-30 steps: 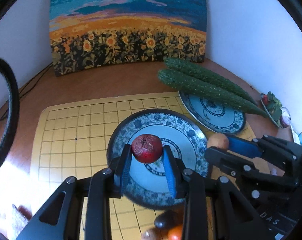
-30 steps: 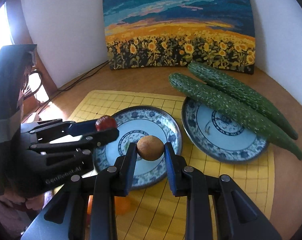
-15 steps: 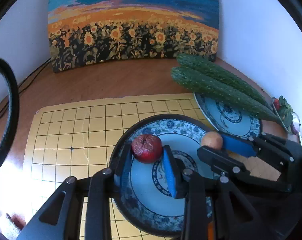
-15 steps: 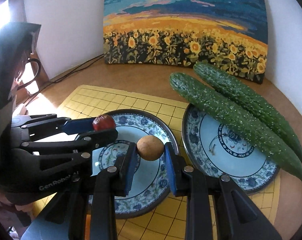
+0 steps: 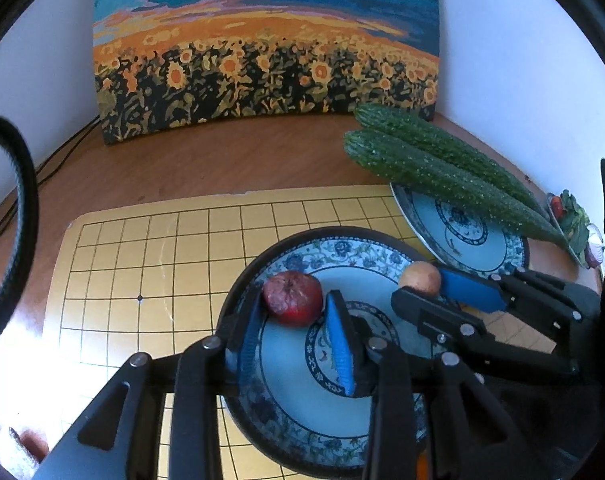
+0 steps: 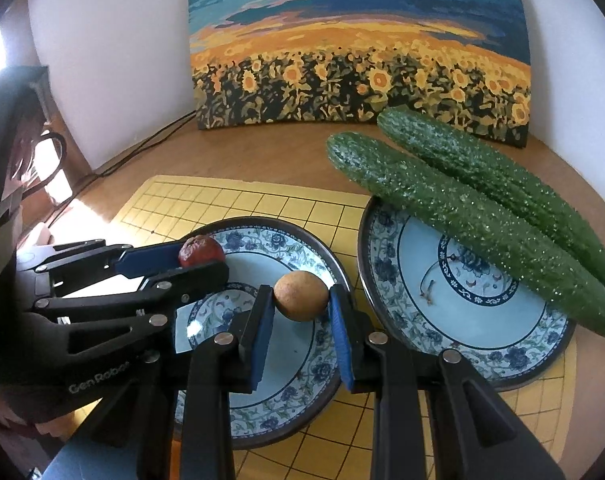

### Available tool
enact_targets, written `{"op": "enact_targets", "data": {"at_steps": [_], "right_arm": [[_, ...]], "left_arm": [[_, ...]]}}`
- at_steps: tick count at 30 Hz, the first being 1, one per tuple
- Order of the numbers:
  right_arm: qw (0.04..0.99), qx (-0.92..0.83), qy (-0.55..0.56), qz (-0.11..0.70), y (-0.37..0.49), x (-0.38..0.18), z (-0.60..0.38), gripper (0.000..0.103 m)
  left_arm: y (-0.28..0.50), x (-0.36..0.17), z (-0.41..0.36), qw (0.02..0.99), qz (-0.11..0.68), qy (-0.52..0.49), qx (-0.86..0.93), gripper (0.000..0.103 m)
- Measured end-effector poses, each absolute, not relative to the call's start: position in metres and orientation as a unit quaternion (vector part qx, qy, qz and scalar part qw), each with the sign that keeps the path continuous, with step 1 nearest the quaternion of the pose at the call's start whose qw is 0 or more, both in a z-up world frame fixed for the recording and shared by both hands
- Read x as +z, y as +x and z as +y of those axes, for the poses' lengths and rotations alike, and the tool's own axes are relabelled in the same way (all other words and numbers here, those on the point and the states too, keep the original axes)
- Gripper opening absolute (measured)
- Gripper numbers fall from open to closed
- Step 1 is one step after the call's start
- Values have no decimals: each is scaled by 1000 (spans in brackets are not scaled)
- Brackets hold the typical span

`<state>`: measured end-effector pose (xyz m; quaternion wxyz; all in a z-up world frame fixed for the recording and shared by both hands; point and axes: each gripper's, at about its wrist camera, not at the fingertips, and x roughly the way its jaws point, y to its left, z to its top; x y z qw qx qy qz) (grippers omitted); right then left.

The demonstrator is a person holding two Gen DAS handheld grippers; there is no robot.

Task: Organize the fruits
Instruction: 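Carry the pomegranate with the left tool while the right tool carries the brown fruit to the plate, then open the left tool onto the plate while the right tool releases its brown fruit there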

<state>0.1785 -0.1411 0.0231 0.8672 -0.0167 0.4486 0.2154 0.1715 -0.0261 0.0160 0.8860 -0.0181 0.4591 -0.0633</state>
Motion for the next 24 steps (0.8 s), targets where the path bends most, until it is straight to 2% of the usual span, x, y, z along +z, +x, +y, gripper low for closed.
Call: {"op": "enact_targets", "data": {"at_steps": [5, 12, 24], "right_arm": [[867, 216, 0, 450, 177, 25, -145, 36], [871, 206, 2, 445, 167, 37, -149, 52], [872, 206, 23, 443, 138, 56, -159, 54]], "left_arm": [[167, 22, -23, 888, 457, -17, -53, 44], [156, 29, -21, 887, 458, -24, -59, 46], [124, 38, -18, 886, 458, -27, -64, 49]]}}
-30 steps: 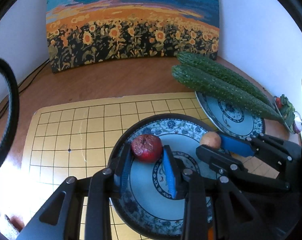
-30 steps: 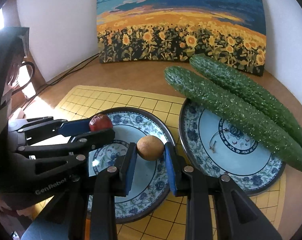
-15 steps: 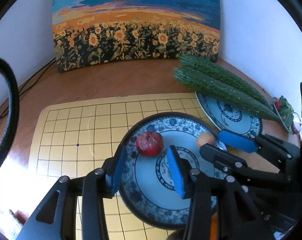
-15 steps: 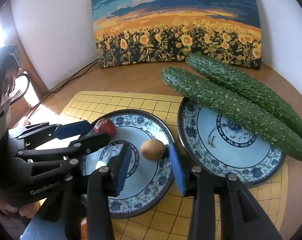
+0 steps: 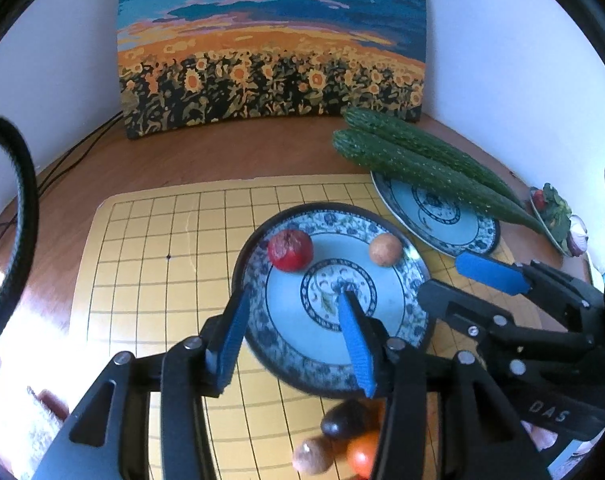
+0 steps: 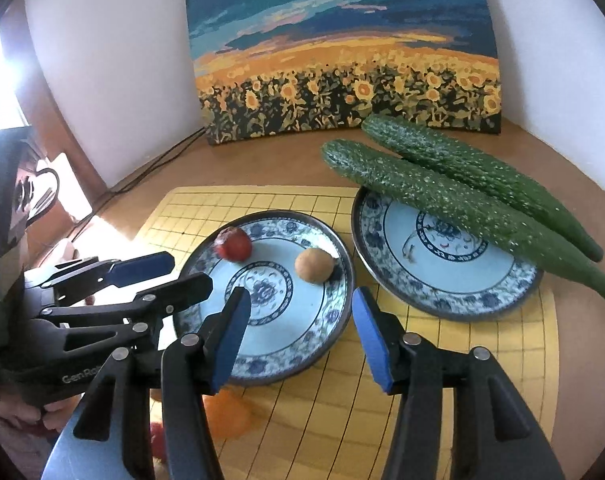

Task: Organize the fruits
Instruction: 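Open the left tool onto the plate while the right tool releases its brown fruit there, then move the left tool to a small brown fruit and grasp it while the right tool approaches the orange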

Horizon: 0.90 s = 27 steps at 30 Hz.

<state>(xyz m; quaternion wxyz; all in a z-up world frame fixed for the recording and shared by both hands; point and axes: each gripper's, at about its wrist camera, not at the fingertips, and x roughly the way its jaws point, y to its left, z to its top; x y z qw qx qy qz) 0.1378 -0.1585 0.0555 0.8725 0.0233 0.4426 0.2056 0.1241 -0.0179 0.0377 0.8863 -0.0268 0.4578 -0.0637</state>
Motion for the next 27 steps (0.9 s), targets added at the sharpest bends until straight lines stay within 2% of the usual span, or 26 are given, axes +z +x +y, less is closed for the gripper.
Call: {"op": "enact_targets", "data": {"at_steps": [27], "right_arm": [[881, 173, 35, 439, 54, 69, -175, 55]], "left_arm": [[45, 40, -3, 883, 460, -62, -68, 53]]}}
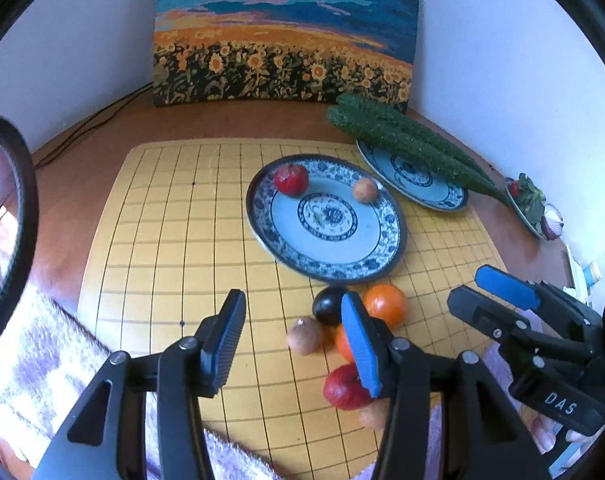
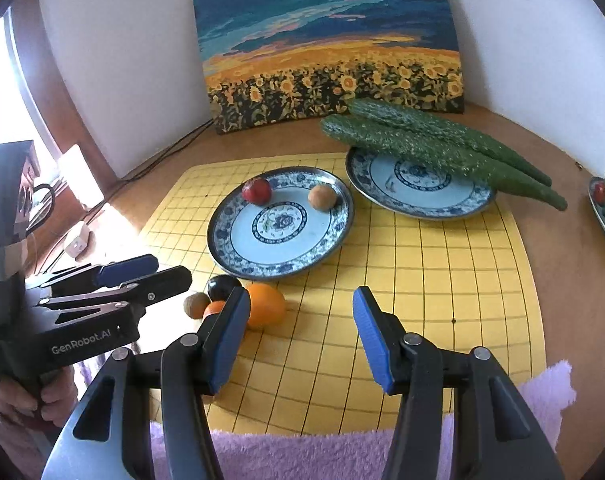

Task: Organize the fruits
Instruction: 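Move the left tool to a small brown fruit and grasp it while the right tool approaches the orange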

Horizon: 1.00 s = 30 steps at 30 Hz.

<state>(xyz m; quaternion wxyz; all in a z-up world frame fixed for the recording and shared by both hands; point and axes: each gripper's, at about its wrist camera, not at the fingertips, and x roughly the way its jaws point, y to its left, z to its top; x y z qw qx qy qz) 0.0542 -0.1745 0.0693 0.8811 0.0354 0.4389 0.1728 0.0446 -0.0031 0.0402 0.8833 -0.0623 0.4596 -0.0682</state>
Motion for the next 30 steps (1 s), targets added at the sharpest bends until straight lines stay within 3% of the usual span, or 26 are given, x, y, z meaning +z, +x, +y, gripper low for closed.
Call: {"op": "enact_targets", "data": {"at_steps": [20, 30], "right_arm": [[883, 161, 20, 440, 35, 49, -170, 55], [880, 161, 27, 446, 36, 44, -173, 55]], "left_arm": [[40, 15, 6, 869, 480, -85, -79, 52], [42, 9, -1, 864, 485, -90, -103, 32]]}}
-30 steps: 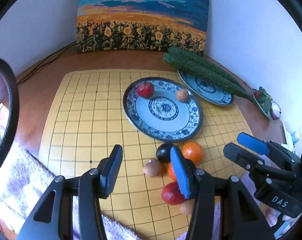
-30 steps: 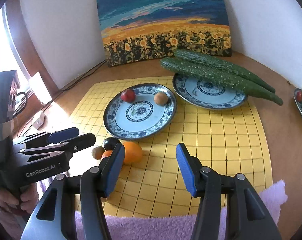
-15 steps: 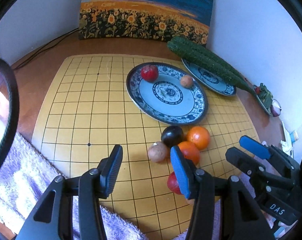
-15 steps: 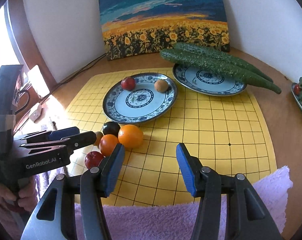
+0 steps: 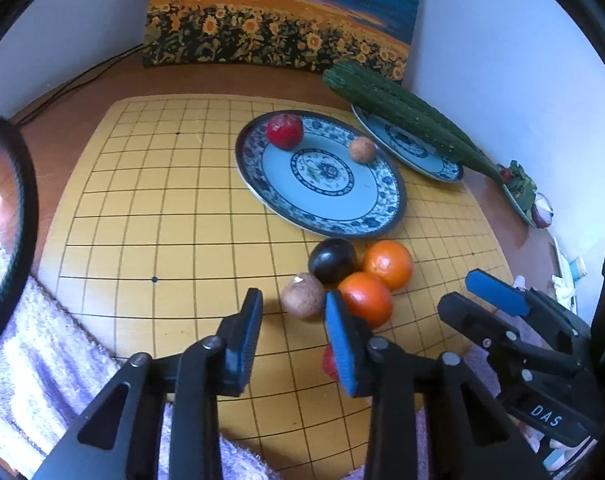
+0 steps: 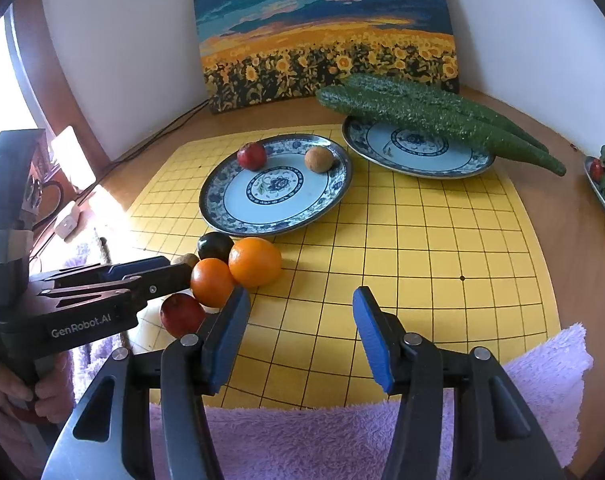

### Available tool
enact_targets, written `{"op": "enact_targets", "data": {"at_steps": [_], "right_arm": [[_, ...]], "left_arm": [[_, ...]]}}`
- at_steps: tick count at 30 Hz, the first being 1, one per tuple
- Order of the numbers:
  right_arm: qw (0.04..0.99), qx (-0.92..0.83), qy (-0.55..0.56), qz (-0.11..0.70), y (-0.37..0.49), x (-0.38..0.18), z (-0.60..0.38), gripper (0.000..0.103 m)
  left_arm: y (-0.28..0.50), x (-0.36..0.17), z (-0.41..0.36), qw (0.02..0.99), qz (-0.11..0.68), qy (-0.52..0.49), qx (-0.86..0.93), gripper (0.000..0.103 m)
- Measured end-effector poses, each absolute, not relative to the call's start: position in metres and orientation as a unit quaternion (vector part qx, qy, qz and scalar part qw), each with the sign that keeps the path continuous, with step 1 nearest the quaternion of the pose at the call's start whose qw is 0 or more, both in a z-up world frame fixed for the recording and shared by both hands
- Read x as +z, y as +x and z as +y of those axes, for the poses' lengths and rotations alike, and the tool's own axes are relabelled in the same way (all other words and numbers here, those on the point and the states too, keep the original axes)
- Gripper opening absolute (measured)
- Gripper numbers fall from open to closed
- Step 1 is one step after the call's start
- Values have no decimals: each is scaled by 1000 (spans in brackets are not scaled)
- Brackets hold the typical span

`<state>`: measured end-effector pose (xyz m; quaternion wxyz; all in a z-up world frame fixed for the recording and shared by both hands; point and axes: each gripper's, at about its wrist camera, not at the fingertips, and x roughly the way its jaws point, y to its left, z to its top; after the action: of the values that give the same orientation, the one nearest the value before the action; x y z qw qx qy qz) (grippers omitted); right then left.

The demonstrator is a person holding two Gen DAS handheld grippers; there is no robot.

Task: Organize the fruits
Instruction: 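Move the left tool to a small brown fruit and grasp it while the right tool approaches the orange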

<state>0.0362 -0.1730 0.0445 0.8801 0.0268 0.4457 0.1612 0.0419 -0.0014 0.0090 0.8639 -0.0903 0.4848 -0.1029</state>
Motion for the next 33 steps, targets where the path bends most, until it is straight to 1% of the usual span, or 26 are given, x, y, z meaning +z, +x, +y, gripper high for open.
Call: {"op": "enact_targets", "data": {"at_steps": [3, 5, 12, 26, 33], "right_arm": [[878, 162, 30, 448, 37, 43, -174, 55], [877, 161, 32, 451, 38, 42, -174, 55], [877, 166, 35, 449, 39, 44, -171, 55], [869, 154, 90, 462, 53, 40, -158, 55], [867, 152, 98, 464, 59, 36, -151, 55]], "left_arm": [[44, 8, -4, 864, 485, -83, -104, 29], [46, 7, -4, 862, 487, -85, -107, 25], [44, 8, 0, 866, 480, -92, -109, 24], [36, 13, 20, 875, 467, -93, -82, 25], [36, 13, 23, 876, 465, -99, -82, 25]]}}
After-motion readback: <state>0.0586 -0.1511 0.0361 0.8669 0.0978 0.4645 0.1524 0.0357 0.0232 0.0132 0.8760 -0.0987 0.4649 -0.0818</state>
